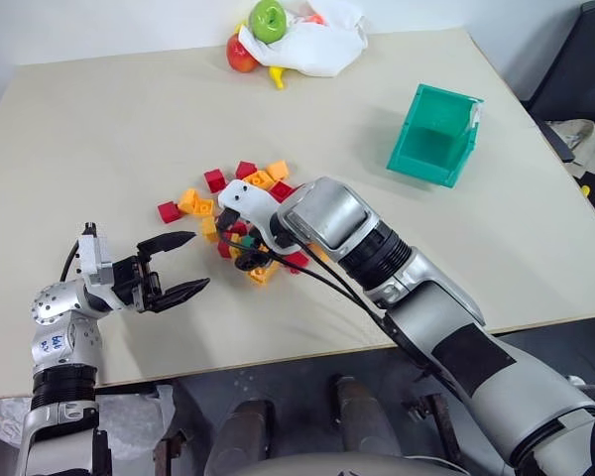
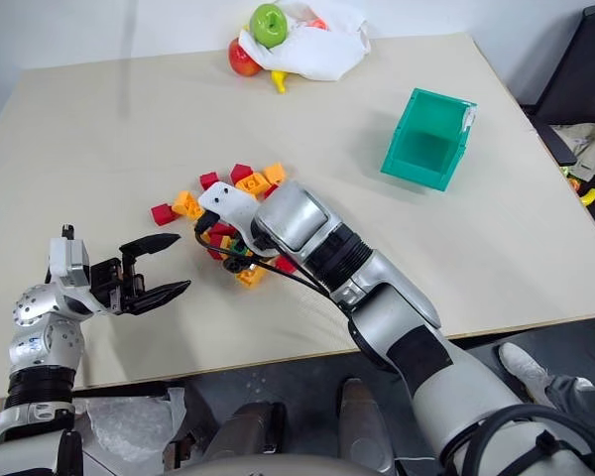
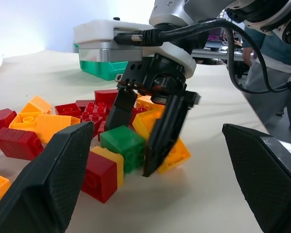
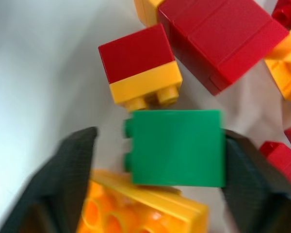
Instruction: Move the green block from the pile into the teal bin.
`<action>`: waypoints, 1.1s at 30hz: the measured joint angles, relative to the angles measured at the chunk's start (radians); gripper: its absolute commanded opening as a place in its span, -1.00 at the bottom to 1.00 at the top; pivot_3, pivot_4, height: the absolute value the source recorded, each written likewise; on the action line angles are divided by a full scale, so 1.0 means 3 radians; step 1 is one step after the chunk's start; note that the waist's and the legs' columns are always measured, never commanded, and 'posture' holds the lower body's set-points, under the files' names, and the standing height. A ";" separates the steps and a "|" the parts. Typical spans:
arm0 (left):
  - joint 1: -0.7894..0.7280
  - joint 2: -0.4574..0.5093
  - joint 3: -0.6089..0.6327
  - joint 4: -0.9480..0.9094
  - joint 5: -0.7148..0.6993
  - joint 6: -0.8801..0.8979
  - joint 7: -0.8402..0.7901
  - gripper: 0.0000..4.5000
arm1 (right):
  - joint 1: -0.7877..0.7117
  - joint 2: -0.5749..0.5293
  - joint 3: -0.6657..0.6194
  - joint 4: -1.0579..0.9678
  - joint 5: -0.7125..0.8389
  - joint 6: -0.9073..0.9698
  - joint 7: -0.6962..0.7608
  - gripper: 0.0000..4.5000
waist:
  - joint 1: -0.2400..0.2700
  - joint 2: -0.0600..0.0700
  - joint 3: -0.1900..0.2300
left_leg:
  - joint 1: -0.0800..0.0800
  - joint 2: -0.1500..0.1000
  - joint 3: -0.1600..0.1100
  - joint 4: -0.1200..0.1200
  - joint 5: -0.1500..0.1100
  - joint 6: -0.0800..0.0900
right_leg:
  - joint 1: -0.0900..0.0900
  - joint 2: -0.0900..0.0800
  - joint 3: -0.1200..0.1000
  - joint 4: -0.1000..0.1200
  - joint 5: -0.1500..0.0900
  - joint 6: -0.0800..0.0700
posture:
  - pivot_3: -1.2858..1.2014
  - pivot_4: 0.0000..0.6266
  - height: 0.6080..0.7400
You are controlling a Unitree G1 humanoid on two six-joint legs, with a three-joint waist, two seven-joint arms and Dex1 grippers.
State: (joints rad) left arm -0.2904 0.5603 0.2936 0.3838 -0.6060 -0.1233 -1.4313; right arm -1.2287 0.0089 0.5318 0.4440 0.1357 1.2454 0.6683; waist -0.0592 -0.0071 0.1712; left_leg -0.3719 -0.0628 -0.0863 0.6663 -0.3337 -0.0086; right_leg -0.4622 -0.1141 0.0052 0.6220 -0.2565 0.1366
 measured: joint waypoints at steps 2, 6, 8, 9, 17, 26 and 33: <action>0.0001 -0.0003 0.0000 0.0000 0.0000 0.0000 -0.0001 1.00 | 0.0000 -0.0008 -0.0059 -0.0019 0.0005 0.0009 -0.0017 -0.07 | 0.0002 0.0000 0.0000 | -0.0001 0.0000 0.0000 0.0000 0.0000 0.0000 | 0.0000 0.0000 0.0000 0.0000 0.0000 0.0000 | 0.03 -0.52 1.00; 0.0003 -0.0013 -0.0001 -0.0001 0.0001 0.0000 -0.0003 1.00 | -0.0007 -0.0104 -0.0202 -0.0297 0.0073 0.0071 -0.0010 -0.07 | 0.0002 0.0000 0.0000 | -0.0001 0.0000 0.0000 0.0000 0.0000 0.0000 | 0.0000 0.0000 0.0000 -0.0001 0.0000 0.0000 | 0.03 -0.52 1.00; 0.0003 -0.0028 -0.0033 -0.0009 0.0001 0.0006 -0.0006 1.00 | 0.0000 -0.0220 -0.0237 -0.0577 0.0142 0.0072 0.0037 -0.07 | 0.0005 0.0000 0.0000 | -0.0001 0.0000 0.0000 -0.0001 0.0000 0.0000 | 0.0000 0.0000 -0.0001 -0.0001 0.0000 0.0000 | 0.03 -0.52 1.00; 0.0001 -0.0034 -0.0055 -0.0015 0.0002 0.0010 -0.0007 1.00 | 0.0010 -0.0276 -0.0241 -0.0701 0.0167 0.0071 0.0060 -0.07 | 0.0007 0.0000 0.0000 | -0.0001 0.0000 0.0000 0.0000 0.0000 0.0001 | 0.0000 0.0000 -0.0001 -0.0001 0.0000 0.0000 | 0.03 -0.52 1.00; -0.0125 -0.0125 -0.0323 -0.0089 0.0063 0.0110 -0.0015 1.00 | 0.0440 -0.1049 -0.0384 -0.1547 0.0322 -0.0068 0.0225 -0.07 | 0.0051 -0.0001 0.0000 | -0.0002 -0.0007 0.0001 0.0002 -0.0001 0.0005 | 0.0003 -0.0004 0.0000 -0.0004 0.0001 0.0001 | 0.03 -0.52 1.00; -0.0669 -0.0477 -0.0838 -0.0173 0.0383 0.0275 0.0237 1.00 | 0.0761 -0.2376 -0.0877 -0.1780 0.0160 -0.0450 0.0249 -0.07 | 0.0107 -0.0003 0.0001 | -0.0005 -0.0021 0.0013 0.0000 -0.0002 0.0010 | 0.0002 -0.0004 0.0003 -0.0013 0.0003 0.0005 | 0.03 -0.52 1.00; -0.1217 -0.0816 -0.1086 0.0051 0.0918 0.0339 0.1027 1.00 | 0.0895 -0.2840 -0.1098 -0.0974 -0.0193 -0.1643 0.0216 -0.07 | 0.0108 -0.0004 0.0002 | -0.0001 -0.0021 0.0039 0.0000 -0.0003 0.0013 | 0.0002 -0.0002 0.0013 -0.0015 0.0006 0.0010 | 0.03 -0.52 1.00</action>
State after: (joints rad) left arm -0.6555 0.3155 -0.0322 0.3992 -0.3306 -0.0217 -1.1231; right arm -0.9603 -0.8432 0.2025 0.1519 0.0778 0.7527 0.7332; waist -0.0267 -0.0084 0.1718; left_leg -0.3721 -0.0691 -0.0745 0.6664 -0.3345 -0.0046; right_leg -0.4616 -0.1147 0.0090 0.6176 -0.2548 0.1397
